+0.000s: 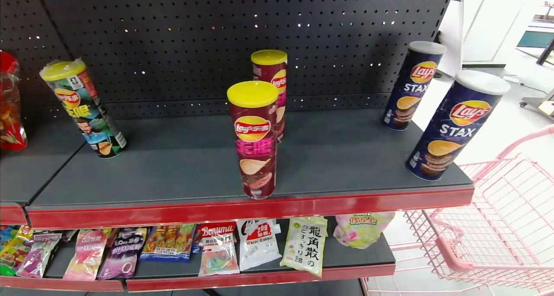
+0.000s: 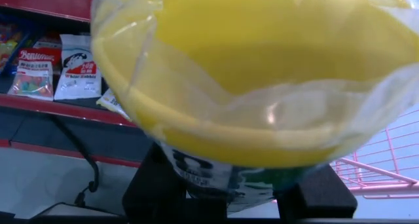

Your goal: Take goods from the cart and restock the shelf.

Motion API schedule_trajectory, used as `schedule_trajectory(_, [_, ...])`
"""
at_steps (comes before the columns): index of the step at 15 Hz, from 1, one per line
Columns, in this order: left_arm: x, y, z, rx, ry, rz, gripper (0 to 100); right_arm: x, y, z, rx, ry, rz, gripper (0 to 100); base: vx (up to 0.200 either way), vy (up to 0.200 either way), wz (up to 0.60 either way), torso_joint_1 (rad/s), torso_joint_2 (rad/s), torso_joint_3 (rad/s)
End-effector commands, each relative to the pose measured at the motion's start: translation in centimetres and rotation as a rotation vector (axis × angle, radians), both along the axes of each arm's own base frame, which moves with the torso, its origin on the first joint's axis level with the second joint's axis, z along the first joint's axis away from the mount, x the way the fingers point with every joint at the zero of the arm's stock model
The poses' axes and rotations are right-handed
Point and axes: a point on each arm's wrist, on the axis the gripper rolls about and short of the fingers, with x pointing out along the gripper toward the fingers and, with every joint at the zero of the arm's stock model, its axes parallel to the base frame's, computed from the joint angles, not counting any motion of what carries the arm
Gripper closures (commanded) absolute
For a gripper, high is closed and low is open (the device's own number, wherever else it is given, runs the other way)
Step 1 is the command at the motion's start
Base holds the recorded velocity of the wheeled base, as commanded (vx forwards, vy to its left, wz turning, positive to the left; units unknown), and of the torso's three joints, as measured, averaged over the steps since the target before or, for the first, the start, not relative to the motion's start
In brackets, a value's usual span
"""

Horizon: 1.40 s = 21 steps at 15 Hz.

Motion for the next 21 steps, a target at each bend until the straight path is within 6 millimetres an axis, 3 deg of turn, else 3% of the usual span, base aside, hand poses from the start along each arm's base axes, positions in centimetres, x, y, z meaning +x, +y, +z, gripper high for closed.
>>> schedule_trajectory(1, [0.0,0.0,0.01,0.0,-0.001,0.0,0,0.0,0.0,-0.02,0.0,0.001,0.0,100,0.0,0.2,0.0,-0.002,0.0,0.002])
schedule_trajectory(21, [0.02,-0.01,0.02,0.001,0.001,0.0,0,-0.09,-0.01,-0.11,-0.001,-0.002,0.002,100,0.0,0.2,0.0,0.003,0.0,0.001])
